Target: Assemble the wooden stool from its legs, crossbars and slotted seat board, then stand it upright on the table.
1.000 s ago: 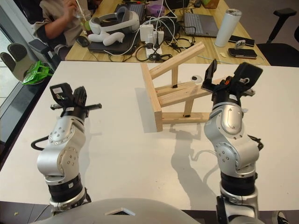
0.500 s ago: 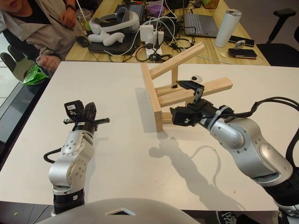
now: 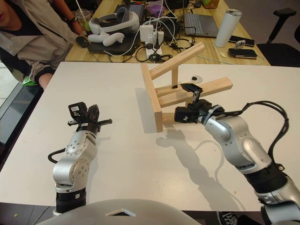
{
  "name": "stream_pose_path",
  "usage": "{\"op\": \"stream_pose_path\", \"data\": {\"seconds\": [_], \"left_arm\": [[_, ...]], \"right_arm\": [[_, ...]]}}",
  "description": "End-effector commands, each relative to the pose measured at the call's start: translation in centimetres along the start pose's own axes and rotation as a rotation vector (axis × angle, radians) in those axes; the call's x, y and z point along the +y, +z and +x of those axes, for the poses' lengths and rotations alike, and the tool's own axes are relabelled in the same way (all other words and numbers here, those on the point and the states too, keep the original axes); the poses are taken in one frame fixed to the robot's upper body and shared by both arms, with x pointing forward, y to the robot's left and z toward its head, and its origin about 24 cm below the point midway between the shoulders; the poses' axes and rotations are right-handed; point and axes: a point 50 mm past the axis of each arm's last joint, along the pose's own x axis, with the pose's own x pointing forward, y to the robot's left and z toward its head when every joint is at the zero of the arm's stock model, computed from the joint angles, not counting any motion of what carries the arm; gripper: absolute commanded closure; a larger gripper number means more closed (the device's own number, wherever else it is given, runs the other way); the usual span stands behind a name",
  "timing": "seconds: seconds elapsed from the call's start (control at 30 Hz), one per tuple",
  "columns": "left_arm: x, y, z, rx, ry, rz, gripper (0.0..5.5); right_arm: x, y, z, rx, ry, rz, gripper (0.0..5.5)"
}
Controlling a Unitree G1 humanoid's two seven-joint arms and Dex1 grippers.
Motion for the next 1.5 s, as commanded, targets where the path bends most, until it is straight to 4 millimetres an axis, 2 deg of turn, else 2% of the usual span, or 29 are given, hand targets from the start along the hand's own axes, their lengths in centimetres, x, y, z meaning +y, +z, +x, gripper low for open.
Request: {"op": "stream_pose_path", "data": {"seconds": [0.03,0.13,0.23,0.33,0.63,1.0,1.23,1.5], "left_arm": [[-1.5,0.1,0.3,0.004,-0.031,-0.066,5.33],[-1.6,0.1,0.4,0.004,-0.031,-0.063,5.33],[-1.5,0.1,0.4,0.004,-0.029,-0.059,5.33],[-1.5,0.2,0.5,0.003,-0.027,-0.053,5.33],[-1.4,0.3,0.6,-0.002,-0.024,-0.039,5.33],[-1.2,1.0,1.0,-0.042,0.002,-0.030,5.33],[-1.2,1.1,1.1,-0.057,0.012,-0.021,5.33],[-1.2,1.2,1.2,-0.061,0.018,-0.021,5.33]], "right_arm": [[0.4,0.6,1.7,-0.025,0.006,0.046,0.75],[0.5,1.6,2.4,-0.056,-0.035,0.280,1.03],[0.6,2.5,2.6,-0.060,-0.083,0.642,1.51],[0.6,3.1,2.6,-0.041,-0.109,0.907,1.65],[0.7,4.6,2.8,-0.022,-0.106,1.395,1.73],[0.7,4.1,3.0,0.073,-0.186,1.810,1.89],[1.4,4.2,3.0,0.129,-0.166,1.927,2.89],[0.6,4.6,2.9,0.073,-0.169,1.895,4.30]]}}
